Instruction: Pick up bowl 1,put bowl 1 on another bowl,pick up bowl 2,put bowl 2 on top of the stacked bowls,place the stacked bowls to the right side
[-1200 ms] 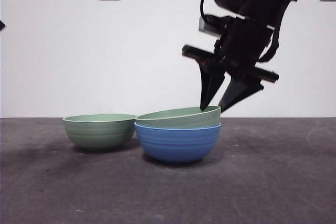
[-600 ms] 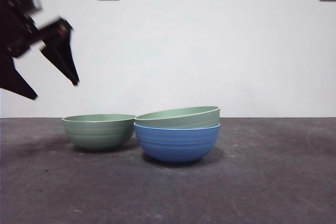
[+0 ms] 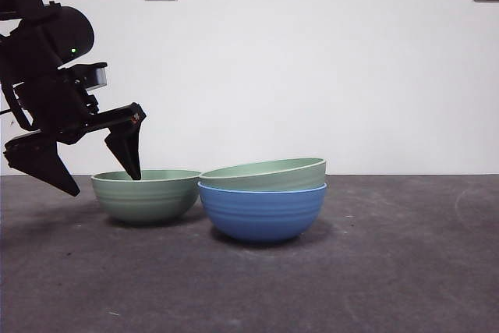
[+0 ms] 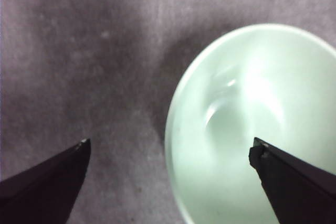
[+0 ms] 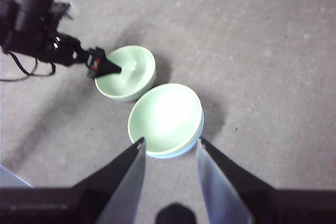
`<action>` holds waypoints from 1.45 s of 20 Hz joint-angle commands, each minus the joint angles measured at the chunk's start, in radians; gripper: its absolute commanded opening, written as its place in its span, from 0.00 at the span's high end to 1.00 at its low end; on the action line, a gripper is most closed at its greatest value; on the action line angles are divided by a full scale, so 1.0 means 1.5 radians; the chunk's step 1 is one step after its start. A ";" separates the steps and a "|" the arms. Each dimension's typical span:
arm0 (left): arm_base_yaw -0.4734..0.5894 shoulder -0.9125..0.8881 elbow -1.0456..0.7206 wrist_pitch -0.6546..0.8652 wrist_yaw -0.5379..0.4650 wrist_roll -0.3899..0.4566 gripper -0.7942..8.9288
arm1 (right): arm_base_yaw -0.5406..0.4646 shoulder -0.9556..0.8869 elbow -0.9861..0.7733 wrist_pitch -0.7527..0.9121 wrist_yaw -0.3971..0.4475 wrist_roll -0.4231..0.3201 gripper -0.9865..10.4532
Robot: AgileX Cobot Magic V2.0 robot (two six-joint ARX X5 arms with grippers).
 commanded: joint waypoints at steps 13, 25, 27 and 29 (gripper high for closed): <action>-0.003 0.003 0.000 0.013 0.017 -0.019 0.93 | 0.001 0.005 -0.002 -0.032 0.001 -0.003 0.77; -0.069 -0.075 0.098 -0.134 0.089 0.017 0.93 | 0.001 0.005 -0.002 -0.062 0.001 -0.003 0.77; -0.114 -0.075 0.129 -0.162 0.085 0.032 0.93 | 0.001 0.005 -0.002 -0.062 0.001 -0.003 0.77; -0.165 -0.074 0.140 -0.154 0.069 0.032 0.93 | 0.001 0.005 -0.002 -0.062 0.001 -0.003 0.77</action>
